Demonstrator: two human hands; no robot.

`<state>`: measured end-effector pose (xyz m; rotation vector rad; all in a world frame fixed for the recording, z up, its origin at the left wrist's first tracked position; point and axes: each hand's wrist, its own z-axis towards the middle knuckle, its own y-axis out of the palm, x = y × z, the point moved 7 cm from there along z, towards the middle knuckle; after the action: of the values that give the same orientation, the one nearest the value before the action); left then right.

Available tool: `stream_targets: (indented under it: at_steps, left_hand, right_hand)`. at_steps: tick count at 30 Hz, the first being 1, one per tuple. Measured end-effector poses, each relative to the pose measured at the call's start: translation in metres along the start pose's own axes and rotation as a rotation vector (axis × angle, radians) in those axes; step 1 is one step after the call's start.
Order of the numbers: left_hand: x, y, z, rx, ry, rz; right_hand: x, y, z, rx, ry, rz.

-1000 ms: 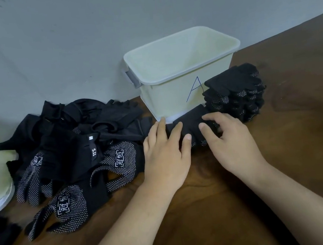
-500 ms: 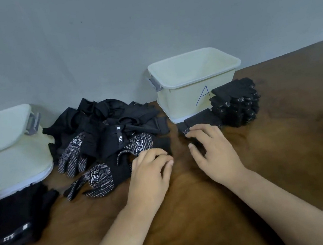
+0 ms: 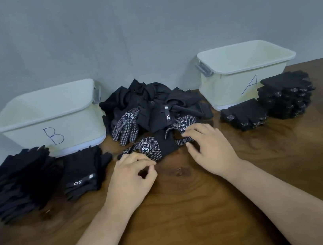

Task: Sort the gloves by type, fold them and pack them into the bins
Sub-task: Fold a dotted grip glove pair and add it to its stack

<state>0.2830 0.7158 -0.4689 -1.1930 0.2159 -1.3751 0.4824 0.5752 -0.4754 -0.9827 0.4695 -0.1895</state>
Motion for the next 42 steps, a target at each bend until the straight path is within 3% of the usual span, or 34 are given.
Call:
stream_targets:
  at_steps: [6,13,16,19,21,24,30,35,37,40,42]
  left_hand:
    - [0.003,-0.002,0.006,0.019,-0.033,-0.121]
    - [-0.016,-0.022,0.01,0.096,-0.169,-0.188]
    - [-0.028,-0.021,0.01,0.081,-0.233,-0.15]
    - [-0.038,-0.013,0.009,0.038,-0.281,-0.094]
    - [-0.039,-0.006,0.009,-0.013,-0.3,-0.051]
    - [-0.036,0.006,0.008,-0.136,-0.316,0.085]
    - [-0.033,0.02,0.017,-0.197,-0.341,0.07]
    - [-0.022,0.023,0.015,-0.155,-0.321,-0.205]
    - [-0.017,0.023,0.014,-0.184,-0.351,-0.507]
    - [-0.003,0.022,0.012,-0.148,-0.452,-1.149]
    - [-0.001,0.022,0.011,-0.104,-0.522,-1.417]
  right_hand:
    - [-0.044,0.024,0.01,-0.085,-0.244,0.025]
    - [-0.059,0.007,-0.016,-0.106,-0.37,0.112]
    - [-0.061,0.002,-0.017,-0.092,-0.32,0.169]
    - [-0.053,0.009,-0.006,-0.063,-0.124,0.161]
    - [-0.051,0.02,0.001,-0.106,-0.02,0.079]
    - [-0.051,0.034,0.004,-0.178,-0.011,-0.036]
    - [-0.05,0.022,-0.003,-0.166,-0.042,0.348]
    - [-0.051,0.008,-0.003,-0.12,-0.137,0.543]
    - [-0.048,0.002,-0.002,-0.094,-0.119,0.647]
    - [-0.045,0.0,-0.002,-0.093,-0.075,0.828]
    - [-0.045,0.0,-0.002,-0.11,-0.067,0.895]
